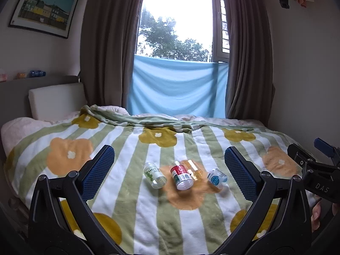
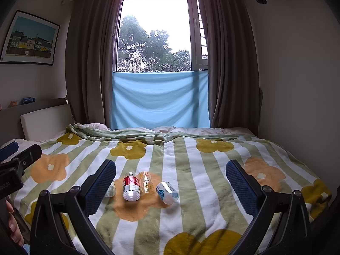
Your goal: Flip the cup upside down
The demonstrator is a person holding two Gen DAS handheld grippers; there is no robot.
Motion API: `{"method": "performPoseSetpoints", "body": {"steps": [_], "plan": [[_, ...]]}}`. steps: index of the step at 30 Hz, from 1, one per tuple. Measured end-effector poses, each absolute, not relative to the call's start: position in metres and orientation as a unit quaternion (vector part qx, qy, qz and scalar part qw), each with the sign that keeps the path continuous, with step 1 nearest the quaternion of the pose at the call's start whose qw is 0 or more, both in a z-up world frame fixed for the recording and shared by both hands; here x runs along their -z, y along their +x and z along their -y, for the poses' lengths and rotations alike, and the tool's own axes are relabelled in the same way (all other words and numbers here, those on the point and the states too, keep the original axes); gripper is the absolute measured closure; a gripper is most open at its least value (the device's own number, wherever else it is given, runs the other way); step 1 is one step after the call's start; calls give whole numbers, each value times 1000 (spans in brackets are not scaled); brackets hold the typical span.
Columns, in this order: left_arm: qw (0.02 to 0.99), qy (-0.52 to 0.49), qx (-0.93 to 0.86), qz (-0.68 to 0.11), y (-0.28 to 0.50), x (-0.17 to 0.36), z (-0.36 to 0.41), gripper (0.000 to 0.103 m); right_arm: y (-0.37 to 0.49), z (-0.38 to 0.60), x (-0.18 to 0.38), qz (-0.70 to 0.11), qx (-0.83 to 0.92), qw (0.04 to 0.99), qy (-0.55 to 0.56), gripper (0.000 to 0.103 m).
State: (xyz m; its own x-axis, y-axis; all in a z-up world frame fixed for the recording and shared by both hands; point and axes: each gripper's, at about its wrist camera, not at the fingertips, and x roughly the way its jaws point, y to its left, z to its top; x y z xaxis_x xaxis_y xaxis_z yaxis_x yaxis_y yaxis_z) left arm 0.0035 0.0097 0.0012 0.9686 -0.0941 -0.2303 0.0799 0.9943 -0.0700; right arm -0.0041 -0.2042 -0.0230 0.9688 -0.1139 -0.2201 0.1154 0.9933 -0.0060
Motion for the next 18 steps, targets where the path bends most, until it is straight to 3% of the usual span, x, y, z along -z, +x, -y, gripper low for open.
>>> {"method": "performPoseSetpoints", "body": {"steps": [18], "plan": [[992, -22, 45, -117, 3, -2, -10, 0, -6, 198, 19, -106, 58, 993, 6, 0]]}}
